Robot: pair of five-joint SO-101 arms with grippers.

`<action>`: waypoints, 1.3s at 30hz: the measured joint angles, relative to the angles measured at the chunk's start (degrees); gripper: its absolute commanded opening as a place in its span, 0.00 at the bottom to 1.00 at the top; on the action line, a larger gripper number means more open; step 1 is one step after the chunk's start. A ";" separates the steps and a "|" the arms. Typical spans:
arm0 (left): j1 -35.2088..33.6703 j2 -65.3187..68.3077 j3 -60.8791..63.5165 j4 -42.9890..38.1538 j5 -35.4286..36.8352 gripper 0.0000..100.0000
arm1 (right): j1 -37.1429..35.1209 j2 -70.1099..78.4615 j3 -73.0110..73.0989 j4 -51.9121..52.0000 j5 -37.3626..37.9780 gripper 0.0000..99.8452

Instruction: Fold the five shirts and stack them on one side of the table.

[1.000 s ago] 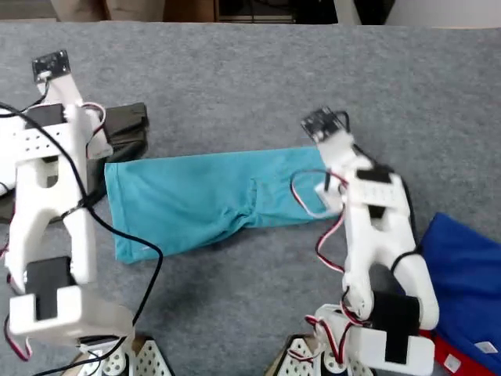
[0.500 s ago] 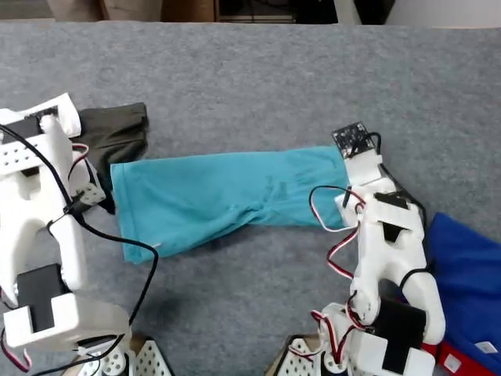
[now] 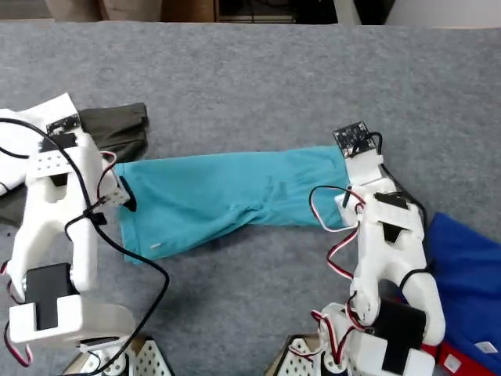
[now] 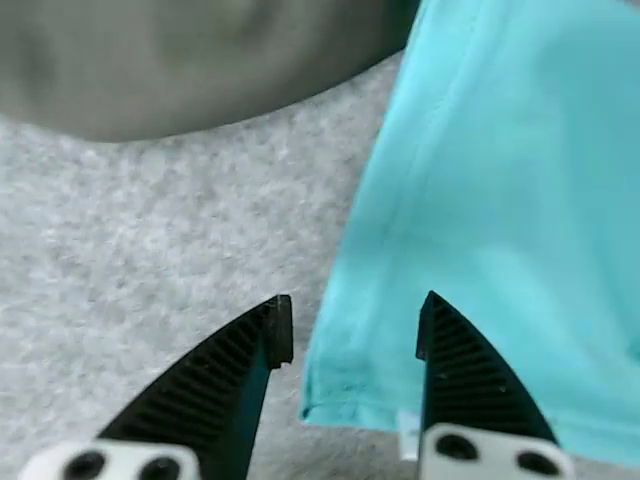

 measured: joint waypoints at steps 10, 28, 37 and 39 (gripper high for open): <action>0.62 0.00 0.44 -5.36 3.60 0.21 | -6.95 -21.01 8.26 2.73 1.58 0.00; -0.18 8.97 5.89 -14.07 1.23 0.18 | 6.42 -37.98 6.68 6.86 1.85 0.00; 2.55 9.93 4.92 -15.56 1.23 0.02 | 11.34 -37.80 17.58 -8.62 -2.37 0.00; 3.16 9.93 4.92 -15.65 1.23 0.02 | 11.60 -37.63 21.01 -12.84 -2.99 0.00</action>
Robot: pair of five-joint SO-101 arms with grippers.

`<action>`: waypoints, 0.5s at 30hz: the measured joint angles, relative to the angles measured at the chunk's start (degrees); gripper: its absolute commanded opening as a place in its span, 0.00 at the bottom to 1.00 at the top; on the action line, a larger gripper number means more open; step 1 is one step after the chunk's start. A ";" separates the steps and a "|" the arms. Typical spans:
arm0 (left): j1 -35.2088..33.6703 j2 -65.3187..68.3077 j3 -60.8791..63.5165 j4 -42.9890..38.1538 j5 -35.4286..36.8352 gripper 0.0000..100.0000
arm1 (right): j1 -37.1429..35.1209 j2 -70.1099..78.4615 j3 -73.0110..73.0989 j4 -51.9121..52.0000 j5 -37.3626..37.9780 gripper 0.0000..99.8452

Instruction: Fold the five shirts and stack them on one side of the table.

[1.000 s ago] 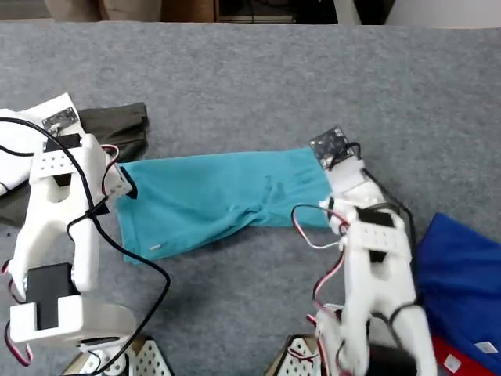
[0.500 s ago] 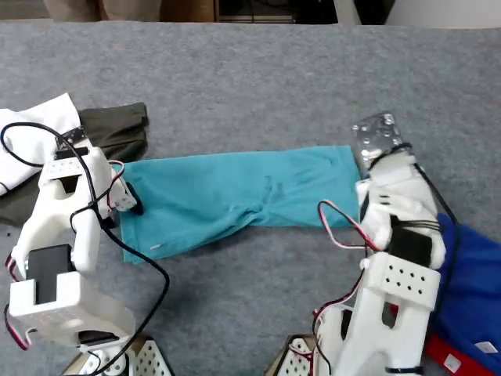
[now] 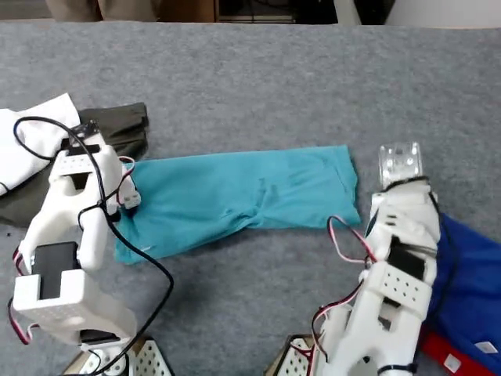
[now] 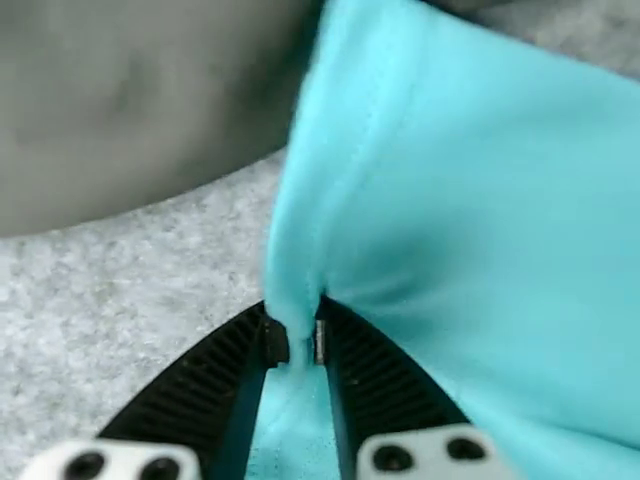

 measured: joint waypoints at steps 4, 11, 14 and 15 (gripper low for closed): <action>0.00 0.00 0.00 -0.62 0.09 0.02 | 0.00 0.00 6.59 -8.53 -0.09 0.00; -4.48 0.44 -11.87 10.20 -3.60 0.02 | 0.35 0.00 8.62 -13.89 -0.09 0.00; -7.82 0.44 -20.40 17.05 -6.07 0.02 | 0.35 0.00 8.62 -13.89 -0.09 0.00; -8.88 0.44 -23.30 18.99 -6.77 0.02 | 0.35 0.00 8.62 -13.89 -0.09 0.00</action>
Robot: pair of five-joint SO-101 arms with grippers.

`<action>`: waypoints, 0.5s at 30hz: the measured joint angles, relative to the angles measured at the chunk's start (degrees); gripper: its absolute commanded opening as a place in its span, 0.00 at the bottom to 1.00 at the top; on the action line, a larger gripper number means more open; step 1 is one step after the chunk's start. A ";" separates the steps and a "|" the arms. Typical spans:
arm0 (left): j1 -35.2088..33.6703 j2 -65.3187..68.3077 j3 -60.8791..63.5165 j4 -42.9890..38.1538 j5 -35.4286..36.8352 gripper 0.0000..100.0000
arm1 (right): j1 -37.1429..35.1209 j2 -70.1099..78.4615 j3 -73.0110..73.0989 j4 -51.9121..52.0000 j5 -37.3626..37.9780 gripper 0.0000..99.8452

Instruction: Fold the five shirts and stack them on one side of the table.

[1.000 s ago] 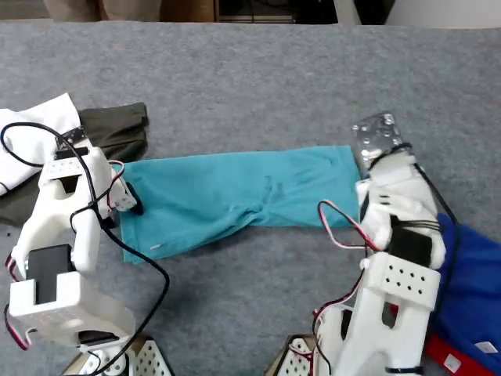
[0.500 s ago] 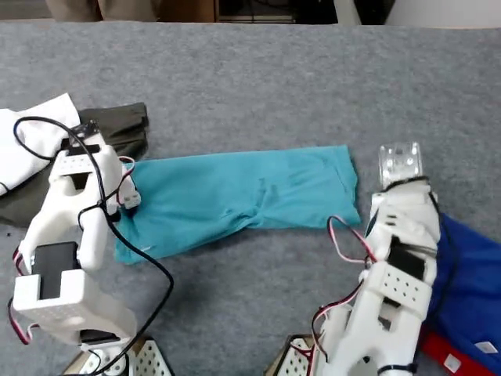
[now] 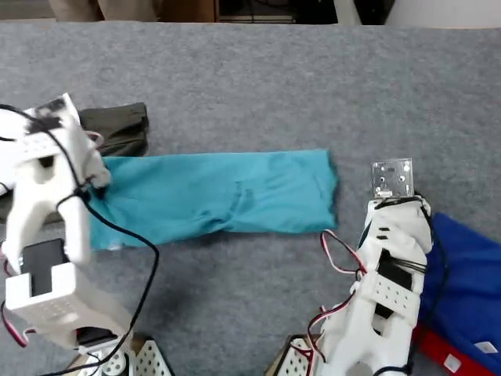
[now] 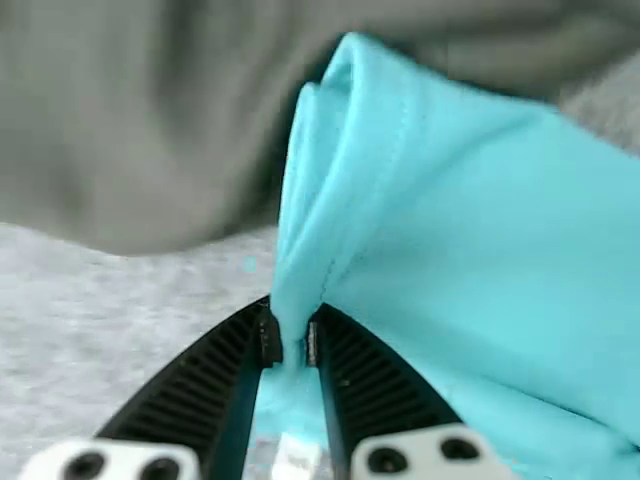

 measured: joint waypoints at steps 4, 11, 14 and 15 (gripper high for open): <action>-3.16 0.00 -10.37 7.03 -2.20 0.02 | 0.00 0.00 0.00 0.00 0.00 0.00; 2.37 0.09 -21.63 17.32 -2.55 0.02 | 0.00 0.00 0.00 0.00 0.00 0.00; 9.49 0.09 -23.47 19.34 -2.55 0.02 | 0.00 0.00 0.00 0.00 0.00 0.00; 12.40 0.09 -23.65 19.60 -2.46 0.02 | 0.00 0.00 0.00 0.00 0.00 0.00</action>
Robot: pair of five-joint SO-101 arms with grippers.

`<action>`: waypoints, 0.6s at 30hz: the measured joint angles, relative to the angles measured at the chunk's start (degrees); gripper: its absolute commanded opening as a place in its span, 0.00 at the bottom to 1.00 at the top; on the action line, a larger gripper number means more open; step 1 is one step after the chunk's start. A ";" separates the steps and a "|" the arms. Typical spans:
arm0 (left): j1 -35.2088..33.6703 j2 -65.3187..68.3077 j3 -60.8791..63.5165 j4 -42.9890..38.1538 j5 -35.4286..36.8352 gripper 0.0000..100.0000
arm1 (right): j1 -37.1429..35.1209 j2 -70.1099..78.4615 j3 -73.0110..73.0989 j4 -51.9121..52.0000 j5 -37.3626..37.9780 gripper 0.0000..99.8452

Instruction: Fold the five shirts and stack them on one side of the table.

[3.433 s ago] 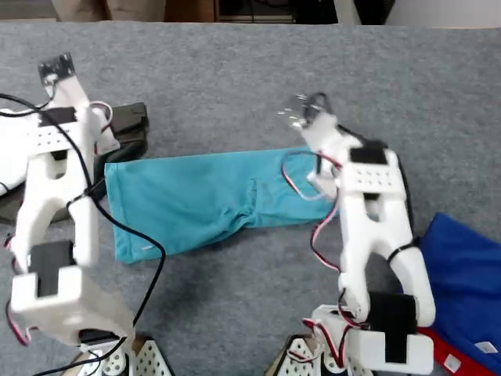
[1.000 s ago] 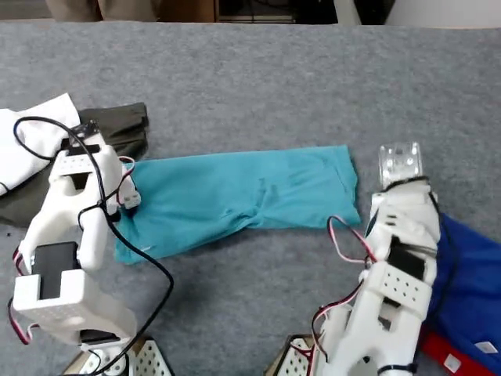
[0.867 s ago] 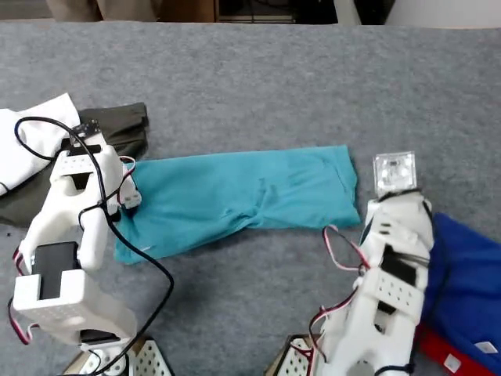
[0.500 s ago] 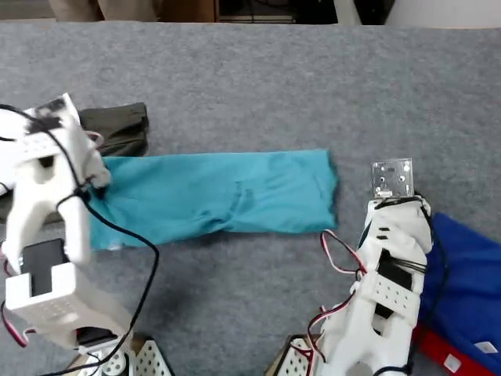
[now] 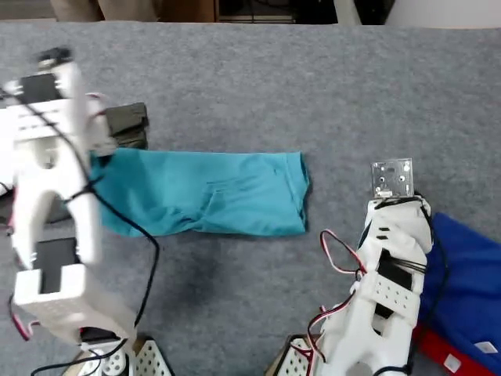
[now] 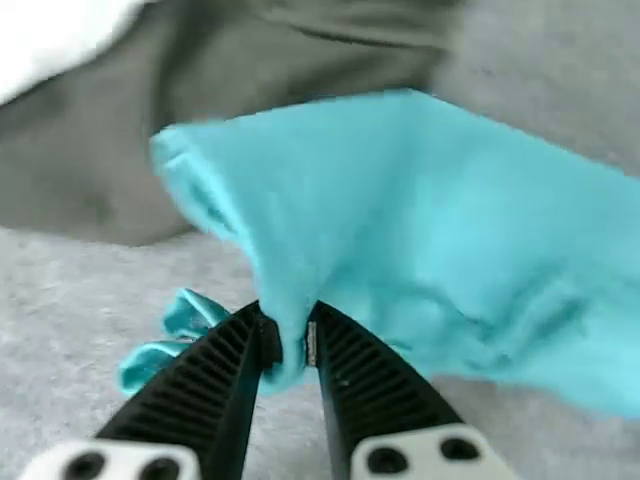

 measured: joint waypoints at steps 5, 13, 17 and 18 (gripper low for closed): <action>14.51 0.00 0.00 0.09 4.57 0.02 | 0.00 0.00 0.00 0.00 0.00 0.00; 35.52 0.00 0.00 -5.27 7.74 0.02 | 0.00 0.00 0.00 0.00 0.00 0.00; 39.91 0.35 0.00 -12.92 7.91 0.02 | 0.00 0.00 0.00 0.00 0.00 0.00; 40.62 1.05 0.00 -14.86 8.00 0.02 | 0.00 0.00 0.00 0.00 0.00 0.00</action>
